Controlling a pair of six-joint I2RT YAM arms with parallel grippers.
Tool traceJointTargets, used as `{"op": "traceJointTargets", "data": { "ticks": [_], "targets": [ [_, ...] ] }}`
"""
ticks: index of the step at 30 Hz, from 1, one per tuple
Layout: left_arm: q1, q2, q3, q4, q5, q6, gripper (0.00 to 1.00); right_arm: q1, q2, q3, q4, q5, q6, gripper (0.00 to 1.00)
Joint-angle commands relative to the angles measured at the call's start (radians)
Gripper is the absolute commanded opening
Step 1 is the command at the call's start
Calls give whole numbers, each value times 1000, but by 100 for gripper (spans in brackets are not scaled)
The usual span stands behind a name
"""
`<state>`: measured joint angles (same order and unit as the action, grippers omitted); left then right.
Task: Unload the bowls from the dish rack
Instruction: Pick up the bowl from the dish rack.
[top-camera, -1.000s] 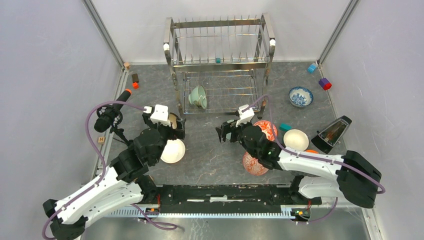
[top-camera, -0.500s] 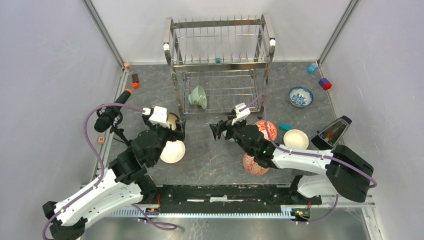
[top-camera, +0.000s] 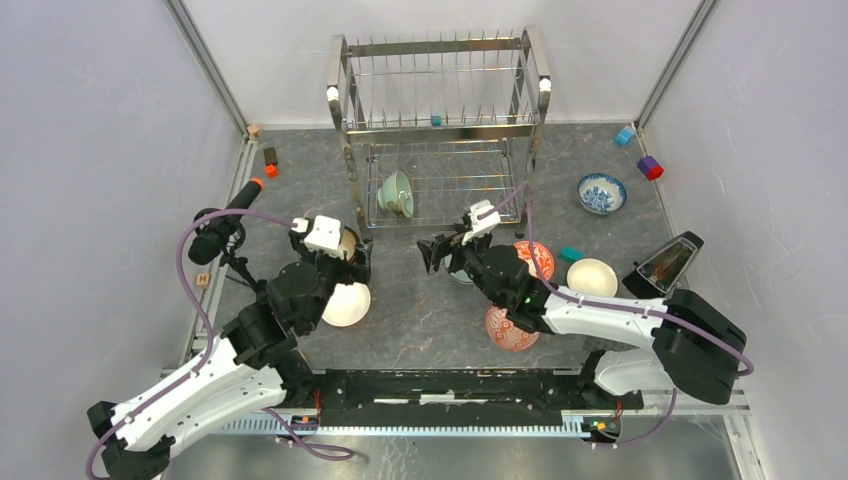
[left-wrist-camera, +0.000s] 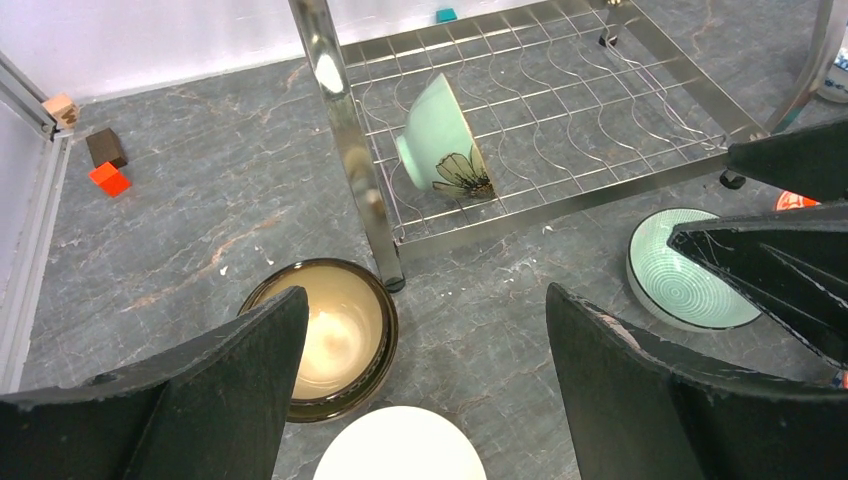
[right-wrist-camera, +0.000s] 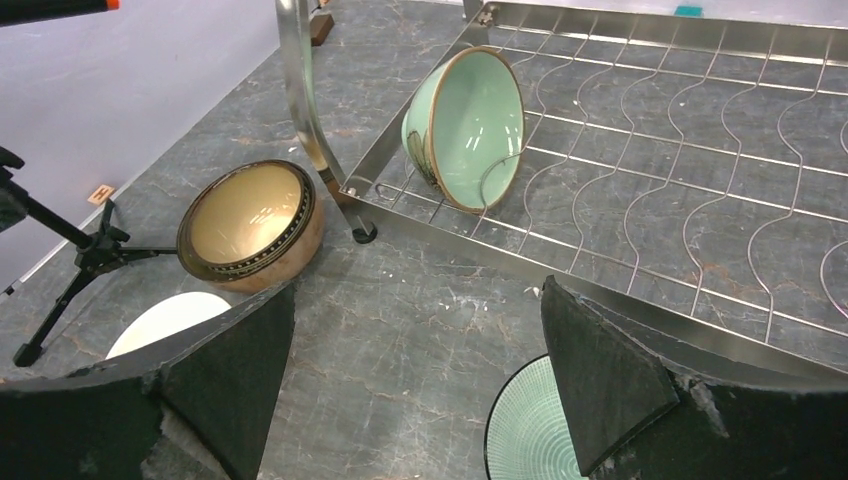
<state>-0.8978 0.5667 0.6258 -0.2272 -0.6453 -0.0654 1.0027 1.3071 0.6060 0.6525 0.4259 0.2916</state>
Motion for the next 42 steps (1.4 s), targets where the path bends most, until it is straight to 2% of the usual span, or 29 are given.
{"op": "traceJointTargets", "data": {
  "ticks": [1, 5, 8, 14, 22, 26, 35, 42],
  "targets": [
    [4, -1, -5, 56, -8, 53, 94, -42, 49, 93, -27, -51, 65, 97],
    [4, -3, -1, 48, -7, 43, 94, -112, 124, 118, 53, -222, 195, 93],
    [3, -13, -3, 47, -2, 39, 93, -126, 173, 130, 101, -265, 209, 92],
    [3, -11, 0, 40, 18, 26, 94, -142, 263, 165, 120, -273, 211, 92],
    [4, -14, -4, 45, 24, 24, 94, -143, 237, 68, 238, -233, 231, 91],
    [4, -8, 1, 40, 21, 24, 94, -146, 253, 121, 186, -248, 211, 91],
    [3, -48, -12, 56, -40, 49, 93, -155, 399, 213, 345, -294, 262, 84],
    [4, -39, -11, 53, -25, 41, 93, -204, 546, 374, 314, -314, 349, 80]
  ]
}}
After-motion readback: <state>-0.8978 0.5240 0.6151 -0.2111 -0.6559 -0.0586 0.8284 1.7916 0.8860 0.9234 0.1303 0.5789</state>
